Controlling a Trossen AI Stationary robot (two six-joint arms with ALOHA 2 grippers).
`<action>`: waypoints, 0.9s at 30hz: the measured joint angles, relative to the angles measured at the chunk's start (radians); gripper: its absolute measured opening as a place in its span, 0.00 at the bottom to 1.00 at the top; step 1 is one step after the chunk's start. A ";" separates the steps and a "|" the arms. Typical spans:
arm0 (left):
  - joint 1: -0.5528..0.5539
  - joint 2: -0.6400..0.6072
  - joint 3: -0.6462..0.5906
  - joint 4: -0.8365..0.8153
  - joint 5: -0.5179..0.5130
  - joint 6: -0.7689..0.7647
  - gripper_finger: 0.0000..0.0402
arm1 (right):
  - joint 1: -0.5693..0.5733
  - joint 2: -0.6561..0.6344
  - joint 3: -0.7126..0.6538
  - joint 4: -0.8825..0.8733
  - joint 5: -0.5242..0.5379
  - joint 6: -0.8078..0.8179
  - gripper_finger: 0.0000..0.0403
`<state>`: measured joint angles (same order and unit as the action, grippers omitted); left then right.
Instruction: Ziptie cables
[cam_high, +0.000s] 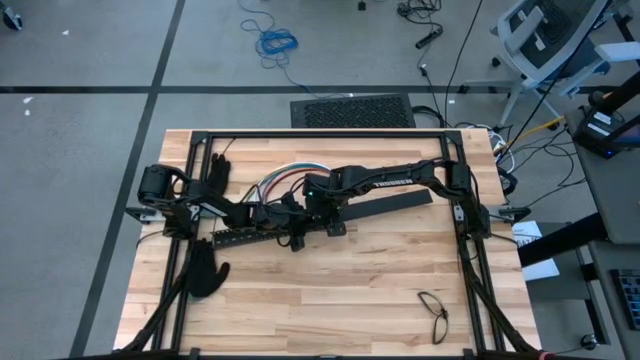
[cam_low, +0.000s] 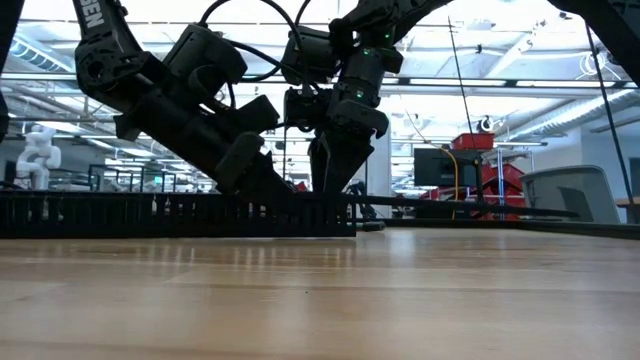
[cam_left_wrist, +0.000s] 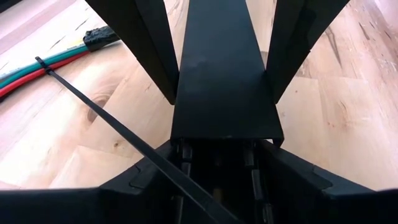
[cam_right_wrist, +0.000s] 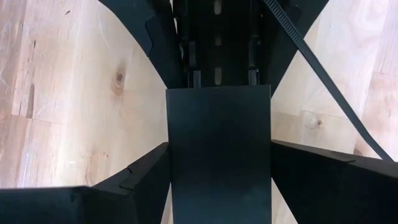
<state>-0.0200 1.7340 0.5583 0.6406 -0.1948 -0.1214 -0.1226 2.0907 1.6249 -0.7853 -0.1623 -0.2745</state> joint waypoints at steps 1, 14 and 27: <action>0.000 0.000 0.000 0.000 0.000 -0.001 0.53 | 0.000 0.000 0.000 0.000 0.000 0.000 0.61; 0.001 0.000 0.000 0.001 0.004 -0.003 0.80 | 0.001 0.000 0.000 -0.004 -0.002 -0.001 0.61; 0.000 -0.003 0.000 -0.002 -0.019 0.000 0.99 | 0.001 0.003 0.000 -0.033 0.007 -0.005 0.61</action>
<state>-0.0196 1.7313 0.5587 0.6384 -0.2134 -0.1218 -0.1219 2.0941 1.6249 -0.8188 -0.1555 -0.2790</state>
